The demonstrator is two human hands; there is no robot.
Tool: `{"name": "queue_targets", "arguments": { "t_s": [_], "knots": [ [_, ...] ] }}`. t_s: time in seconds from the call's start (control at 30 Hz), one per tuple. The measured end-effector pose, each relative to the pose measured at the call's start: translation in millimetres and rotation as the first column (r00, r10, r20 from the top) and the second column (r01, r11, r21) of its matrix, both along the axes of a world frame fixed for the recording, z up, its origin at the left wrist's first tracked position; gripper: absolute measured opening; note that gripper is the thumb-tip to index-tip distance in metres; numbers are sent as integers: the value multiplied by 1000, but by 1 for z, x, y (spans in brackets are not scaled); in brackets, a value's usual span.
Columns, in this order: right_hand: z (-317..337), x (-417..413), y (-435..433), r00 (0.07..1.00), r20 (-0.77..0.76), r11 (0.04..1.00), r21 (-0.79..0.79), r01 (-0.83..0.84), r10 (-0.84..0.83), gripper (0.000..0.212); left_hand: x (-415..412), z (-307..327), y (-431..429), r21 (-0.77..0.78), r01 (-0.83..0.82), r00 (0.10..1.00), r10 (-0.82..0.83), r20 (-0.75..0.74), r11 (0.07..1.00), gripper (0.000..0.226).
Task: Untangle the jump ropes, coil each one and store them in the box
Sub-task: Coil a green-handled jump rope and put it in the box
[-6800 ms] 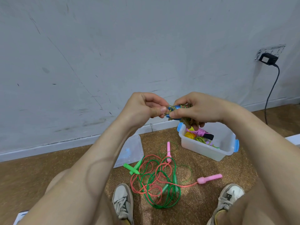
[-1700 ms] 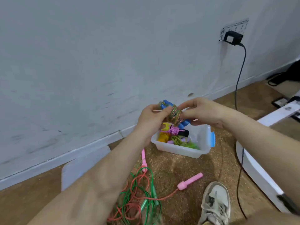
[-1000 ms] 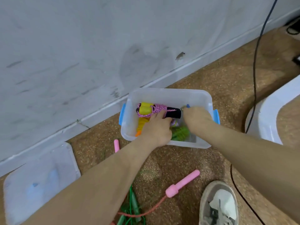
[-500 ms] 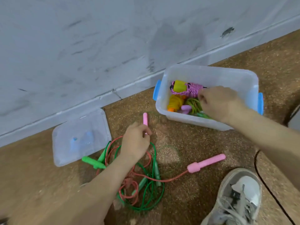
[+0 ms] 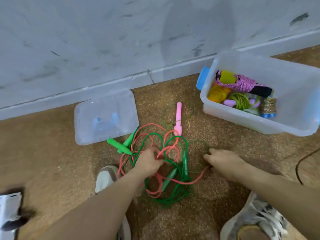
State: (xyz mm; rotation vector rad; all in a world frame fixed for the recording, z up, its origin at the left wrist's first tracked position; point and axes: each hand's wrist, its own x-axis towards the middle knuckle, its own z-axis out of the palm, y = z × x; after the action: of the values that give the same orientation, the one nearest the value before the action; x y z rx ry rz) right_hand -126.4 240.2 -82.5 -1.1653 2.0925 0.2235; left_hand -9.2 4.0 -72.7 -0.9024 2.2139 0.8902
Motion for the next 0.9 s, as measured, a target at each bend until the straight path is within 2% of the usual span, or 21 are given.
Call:
{"name": "queue_targets", "arguments": {
  "t_s": [0.03,0.1,0.17,0.23,0.3,0.4,0.43,0.47,0.53,0.6,0.63,0.7,0.77,0.8,0.83,0.87,0.9],
  "knots": [
    [1,0,-9,997,39,996,-47,71,-69,22,-2,5,-5,85,-18,1000,18,-7,996,5],
    [5,-2,-30,967,135,965,-125,232,-215,12,-13,27,-16,232,-59,997,71,-41,971,22],
    [15,-7,-57,940,217,933,-194,304,-262,13,-30,63,-29,245,-17,993,46,-111,969,27],
    [45,-14,-86,930,261,912,-250,325,-260,25,-49,108,-45,133,107,975,-78,-206,985,29],
    [93,-22,-117,899,317,846,-345,407,-304,35,-64,159,-57,-64,275,924,-282,-258,959,33],
    [190,-33,-154,869,402,708,-522,476,-289,83,-71,247,-60,-265,448,806,-514,-293,854,29],
    [222,-34,-161,881,404,676,-580,454,-246,88,-69,277,-59,-316,464,770,-553,-319,828,26],
    [253,-33,-166,901,391,653,-636,412,-188,78,-63,307,-57,-364,464,728,-582,-361,807,23],
    [309,-27,-170,916,388,663,-659,355,-104,39,-47,360,-55,-438,415,641,-598,-481,797,21],
    [357,-15,-167,890,443,675,-624,393,-110,16,-29,404,-58,-450,259,542,-514,-665,855,23],
    [377,-8,-163,880,460,678,-609,411,-120,7,-20,423,-61,-387,138,472,-404,-784,912,22],
    [406,6,-154,869,471,680,-588,438,-153,10,0,458,-67,-105,-60,238,-88,-967,993,21],
    [424,19,-141,875,442,724,-537,433,-195,17,18,481,-71,140,-150,3,142,-990,979,22],
    [432,25,-135,886,409,749,-511,422,-221,18,26,487,-72,232,-164,-64,224,-972,959,23],
    [437,28,-129,895,372,766,-491,416,-248,17,33,489,-74,309,-166,-91,298,-950,936,23],
    [441,32,-125,892,355,763,-482,431,-279,16,39,487,-75,364,-165,-74,357,-931,916,24],
    [442,36,-121,876,382,740,-488,463,-296,15,44,482,-78,389,-167,-14,392,-920,906,24]
  ]
}}
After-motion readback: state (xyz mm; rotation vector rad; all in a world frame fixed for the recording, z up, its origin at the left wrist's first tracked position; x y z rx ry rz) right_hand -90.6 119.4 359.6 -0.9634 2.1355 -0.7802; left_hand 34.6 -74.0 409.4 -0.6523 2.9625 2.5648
